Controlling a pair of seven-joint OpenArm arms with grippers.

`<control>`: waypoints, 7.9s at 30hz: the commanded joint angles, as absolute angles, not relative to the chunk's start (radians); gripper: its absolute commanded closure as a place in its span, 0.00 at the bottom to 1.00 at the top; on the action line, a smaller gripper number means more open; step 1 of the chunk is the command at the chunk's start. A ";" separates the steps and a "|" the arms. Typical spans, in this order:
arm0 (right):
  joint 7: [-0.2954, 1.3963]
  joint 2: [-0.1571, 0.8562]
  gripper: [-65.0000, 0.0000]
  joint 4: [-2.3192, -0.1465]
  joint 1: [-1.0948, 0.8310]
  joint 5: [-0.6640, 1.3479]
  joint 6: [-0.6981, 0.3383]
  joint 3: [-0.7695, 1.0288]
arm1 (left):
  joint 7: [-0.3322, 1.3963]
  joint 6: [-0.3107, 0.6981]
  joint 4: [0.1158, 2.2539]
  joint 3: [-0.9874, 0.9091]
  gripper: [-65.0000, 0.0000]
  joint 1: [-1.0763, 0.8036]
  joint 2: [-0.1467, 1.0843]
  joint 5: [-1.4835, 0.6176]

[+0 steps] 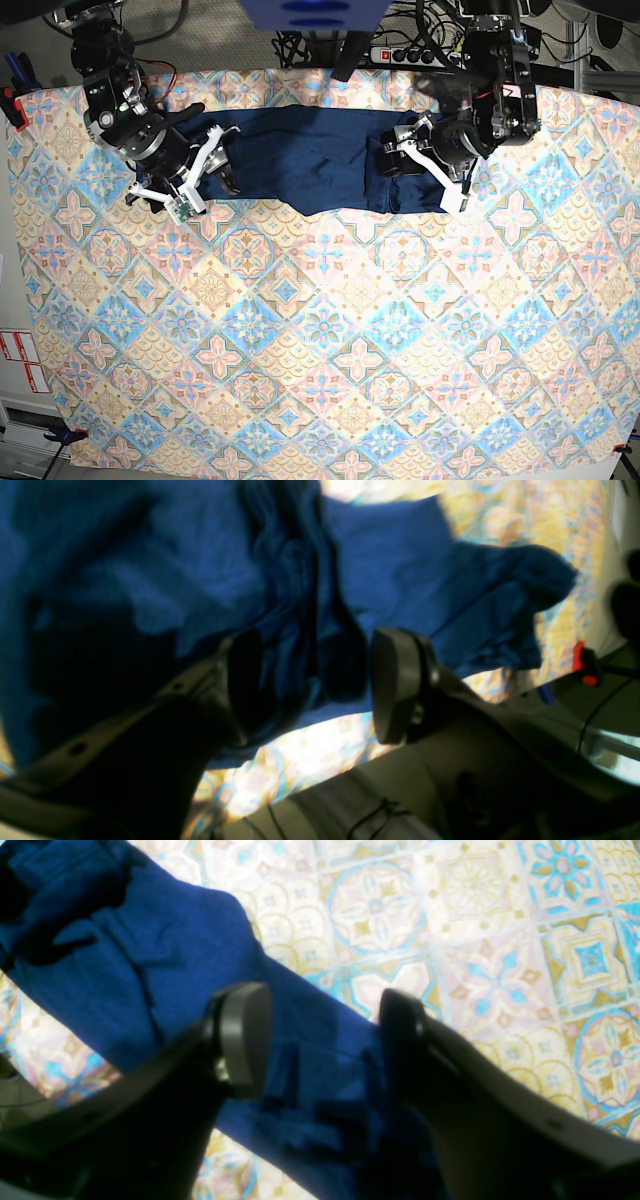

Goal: Fold the T-shirt properly

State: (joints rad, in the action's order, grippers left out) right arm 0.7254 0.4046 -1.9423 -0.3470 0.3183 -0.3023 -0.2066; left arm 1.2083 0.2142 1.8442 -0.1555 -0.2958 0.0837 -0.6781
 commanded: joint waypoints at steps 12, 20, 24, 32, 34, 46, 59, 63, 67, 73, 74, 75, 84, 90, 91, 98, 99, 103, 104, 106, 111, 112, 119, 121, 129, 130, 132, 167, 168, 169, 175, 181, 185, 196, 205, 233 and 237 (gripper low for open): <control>0.702 0.412 0.49 -1.963 -0.340 0.326 -0.300 -0.197 | 1.196 0.219 1.905 -0.166 0.48 -0.309 0.242 -1.063; 0.702 0.412 0.49 -1.963 -0.340 0.326 -0.300 -0.197 | 1.196 0.220 1.905 -0.225 0.48 -0.335 0.317 -1.090; 0.702 0.412 0.49 -1.963 -0.338 0.326 -0.300 -0.200 | 1.196 0.220 1.902 -0.292 0.48 -0.358 0.344 -1.086; 0.702 0.412 0.49 -1.962 -0.340 0.326 -0.300 -0.203 | 1.198 0.219 1.899 -0.277 0.48 -0.392 0.369 -0.984; 0.702 0.410 0.49 -1.962 -0.338 0.326 -0.300 -0.203 | 1.198 0.219 1.899 -0.211 0.48 -0.392 0.369 -0.931; 0.702 0.410 0.49 -1.962 -0.340 0.326 -0.300 -0.202 | 1.187 0.219 1.747 0.111 0.48 -0.262 0.226 -0.702; 0.702 0.410 0.49 -1.962 -0.340 0.326 -0.300 -0.202 | 1.187 0.217 1.900 0.277 0.48 -0.308 0.260 -0.704; 0.702 0.410 0.49 -1.962 -0.340 0.326 -0.300 -0.197 | 1.187 0.217 1.952 0.237 0.48 -0.329 0.311 -0.705; 0.702 0.410 0.49 -1.962 -0.338 0.326 -0.300 -0.196 | 1.187 0.216 1.986 0.058 0.48 -0.364 0.311 -0.705; 0.708 0.415 0.49 -1.956 -0.341 0.323 -0.300 -0.096 | 1.188 0.219 1.982 -0.174 0.48 -0.400 0.297 -0.705; 0.708 0.415 0.49 -1.952 -0.348 0.323 -0.300 -0.062 | 1.188 0.219 1.980 -0.200 0.48 -0.406 0.295 -0.705; 0.708 0.414 0.49 -1.952 -0.355 0.323 -0.300 -0.028 | 1.188 0.219 1.979 -0.217 0.48 -0.407 0.294 -0.705; 0.857 0.409 0.49 -1.923 -0.354 0.328 -0.300 0.173 | 1.194 0.219 1.972 -0.266 0.48 -0.410 0.245 -0.702; 0.895 0.407 0.49 -1.844 -0.331 0.328 -0.300 0.231 | 1.188 0.219 1.900 -0.265 0.48 -0.415 0.245 -0.704; 0.895 0.407 0.49 -1.834 -0.325 0.328 -0.300 0.231 | 1.188 0.219 1.900 -0.265 0.48 -0.415 0.243 -0.704; 0.895 0.409 0.49 -1.816 -0.325 0.328 -0.302 0.225 | 1.188 0.219 1.900 -0.265 0.48 -0.418 0.239 -0.704; 0.895 0.409 0.49 -1.816 -0.325 0.328 -0.302 0.225 | 1.188 0.219 1.900 -0.265 0.48 -0.417 0.239 -0.704; 0.895 0.409 0.49 -1.816 -0.325 0.328 -0.302 0.223 | 1.188 0.219 1.899 -0.262 0.48 -0.417 0.237 -0.704; 0.895 0.409 0.49 -1.816 -0.325 0.328 -0.302 0.223 | 1.188 0.219 1.899 -0.262 0.48 -0.417 0.237 -0.704; 0.895 0.409 0.49 -1.816 -0.325 0.328 -0.302 0.223 | 1.188 0.219 1.899 -0.260 0.48 -0.417 0.237 -0.704; 0.895 0.409 0.49 -1.816 -0.326 0.328 -0.302 0.223 | 1.188 0.219 1.899 -0.260 0.48 -0.417 0.225 -0.704; 0.895 0.409 0.49 -1.816 -0.326 0.328 -0.302 0.223 | 1.190 0.219 1.899 -0.260 0.48 -0.417 0.220 -0.702; 0.895 0.409 0.49 -1.816 -0.331 0.328 -0.302 0.222 | 1.194 0.219 1.899 -0.263 0.48 -0.423 0.185 -0.697; 0.895 0.409 0.49 -1.816 -0.331 0.328 -0.302 0.222 | 1.194 0.219 1.899 -0.263 0.48 -0.423 0.183 -0.699; 0.895 0.409 0.49 -1.816 -0.332 0.328 -0.302 0.222 | 1.194 0.219 1.899 -0.260 0.59 -0.423 0.182 -0.702; 0.895 0.409 0.49 -1.816 -0.332 0.328 -0.302 0.222 | 1.194 0.219 1.899 -0.259 0.62 -0.423 0.182 -0.702; 0.897 0.409 0.49 -1.816 -0.332 0.328 -0.302 0.222 | 1.194 0.219 1.899 -0.259 0.65 -0.423 0.182 -0.702; 1.156 0.410 0.30 -1.489 -0.147 0.688 -0.303 0.223 | 1.188 0.219 1.897 -0.265 0.64 -0.415 0.163 -0.702; 1.156 0.410 0.30 -1.475 -0.147 0.688 -0.303 0.223 | 1.188 0.219 1.897 -0.265 0.64 -0.415 0.163 -0.702; 1.156 0.410 0.30 -1.465 -0.147 0.688 -0.303 0.223 | 1.188 0.219 1.897 -0.265 0.64 -0.415 0.163 -0.702; 1.156 0.409 0.30 -1.411 -0.133 0.691 -0.303 0.223 | 1.188 0.220 1.897 -0.265 0.64 -0.415 0.163 -0.704; 1.158 0.409 0.30 -1.397 -0.137 0.693 -0.303 0.223 | 1.188 0.220 1.897 -0.265 0.64 -0.415 0.162 -0.704; 1.162 0.407 0.30 -1.400 -0.140 0.694 -0.303 0.223 | 1.188 0.220 1.897 -0.265 0.64 -0.414 0.162 -0.704; 1.167 0.390 0.30 -1.544 -0.180 0.696 -0.302 0.231 | 1.188 0.220 1.877 -0.260 0.64 -0.414 0.162 -0.704; 1.161 0.349 0.30 -1.455 -0.173 0.688 -0.302 0.229 | 1.188 0.220 1.877 -0.260 0.64 -0.415 0.162 -0.704; 1.165 0.344 0.30 -1.372 -0.176 0.694 -0.302 0.223 | 1.191 0.220 1.877 -0.259 0.64 -0.420 0.160 -0.705; 1.175 0.343 0.30 -1.379 -0.180 0.694 -0.303 0.194 | 1.190 0.220 1.877 -0.259 0.64 -0.418 0.160 -0.705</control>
State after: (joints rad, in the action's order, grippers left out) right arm 1.1522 0.3378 -1.3731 -0.1802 0.6964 -0.3027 0.2001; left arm 1.1969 0.2146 1.8633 -0.2569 -0.4183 0.1551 -0.6884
